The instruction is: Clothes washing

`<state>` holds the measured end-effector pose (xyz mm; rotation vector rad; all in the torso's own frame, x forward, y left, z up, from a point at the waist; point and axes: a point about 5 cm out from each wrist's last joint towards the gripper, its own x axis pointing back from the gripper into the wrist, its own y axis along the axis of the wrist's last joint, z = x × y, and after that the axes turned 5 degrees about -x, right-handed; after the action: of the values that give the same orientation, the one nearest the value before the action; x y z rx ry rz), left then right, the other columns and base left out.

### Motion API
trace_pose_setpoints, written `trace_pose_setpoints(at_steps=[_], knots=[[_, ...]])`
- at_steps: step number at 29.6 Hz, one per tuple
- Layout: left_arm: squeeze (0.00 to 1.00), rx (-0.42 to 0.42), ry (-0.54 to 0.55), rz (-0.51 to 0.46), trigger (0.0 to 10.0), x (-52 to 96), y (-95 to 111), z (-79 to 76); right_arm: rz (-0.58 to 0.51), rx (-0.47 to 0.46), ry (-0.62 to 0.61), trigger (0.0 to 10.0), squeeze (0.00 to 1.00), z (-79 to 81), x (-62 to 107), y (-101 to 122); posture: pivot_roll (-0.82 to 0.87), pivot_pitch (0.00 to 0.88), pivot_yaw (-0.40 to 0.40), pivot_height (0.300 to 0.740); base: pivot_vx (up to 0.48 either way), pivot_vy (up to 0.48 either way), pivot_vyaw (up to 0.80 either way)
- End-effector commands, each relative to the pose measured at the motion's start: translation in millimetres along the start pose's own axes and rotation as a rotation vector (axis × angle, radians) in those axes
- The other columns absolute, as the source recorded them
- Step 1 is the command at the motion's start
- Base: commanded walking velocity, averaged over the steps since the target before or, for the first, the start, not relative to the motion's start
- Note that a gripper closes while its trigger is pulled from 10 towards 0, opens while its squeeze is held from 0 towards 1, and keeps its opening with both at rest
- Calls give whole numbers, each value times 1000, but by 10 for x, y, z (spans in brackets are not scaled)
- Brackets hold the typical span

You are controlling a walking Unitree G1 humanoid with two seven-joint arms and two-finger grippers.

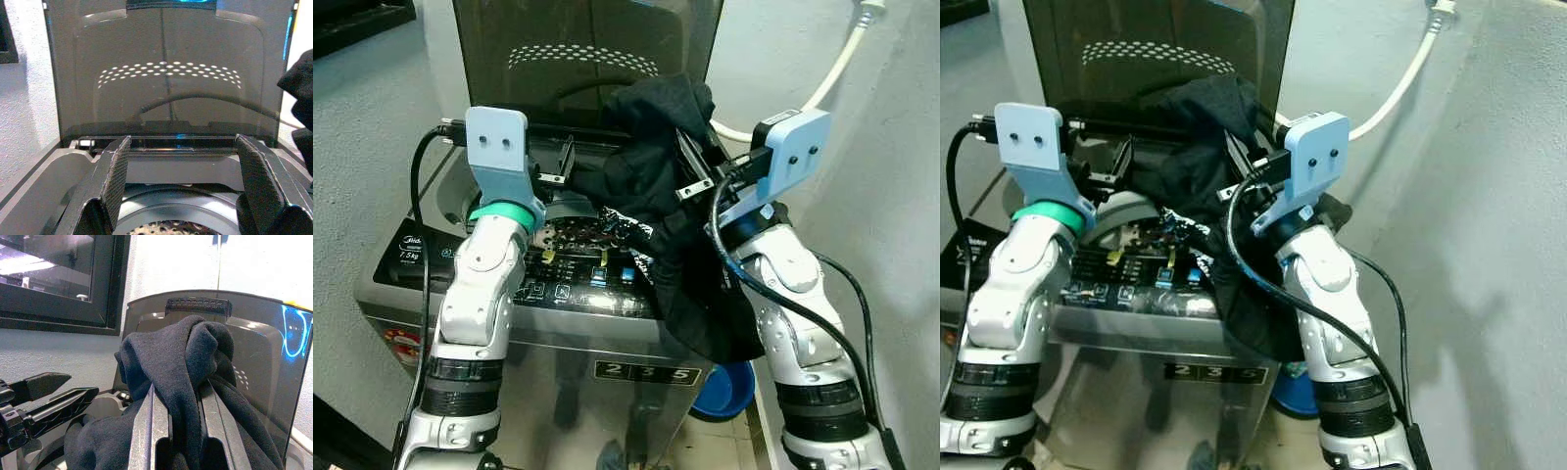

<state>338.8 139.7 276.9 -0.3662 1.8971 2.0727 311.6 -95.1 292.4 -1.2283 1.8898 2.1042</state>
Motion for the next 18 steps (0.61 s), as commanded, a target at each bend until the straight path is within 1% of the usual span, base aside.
trace_pose_setpoints(at_steps=[1, 3, 17, 18], knots=[[0, 12, 4, 9, 10000, 10, -21, -7, -27, -10, -5, 10000, 0, -16, -13, 44, 97, 4, -15, 740, 0, 0, 0], [0, 16, 4, 7, 10000, 8, -20, -6, -27, -10, -7, 10000, 0, -19, -9, 41, 97, 4, -15, 740, 0, 137, 0], [0, 25, 12, 13, 10000, 1, -34, 10, -22, -9, -23, 10000, 0, -43, 6, 31, 94, 7, -12, 740, 0, 480, 0], [0, 21, 15, 15, 10000, 1, -36, 15, -22, -8, -24, 10000, 0, -44, 7, 30, 95, 9, -11, 740, 0, 0, 0]])
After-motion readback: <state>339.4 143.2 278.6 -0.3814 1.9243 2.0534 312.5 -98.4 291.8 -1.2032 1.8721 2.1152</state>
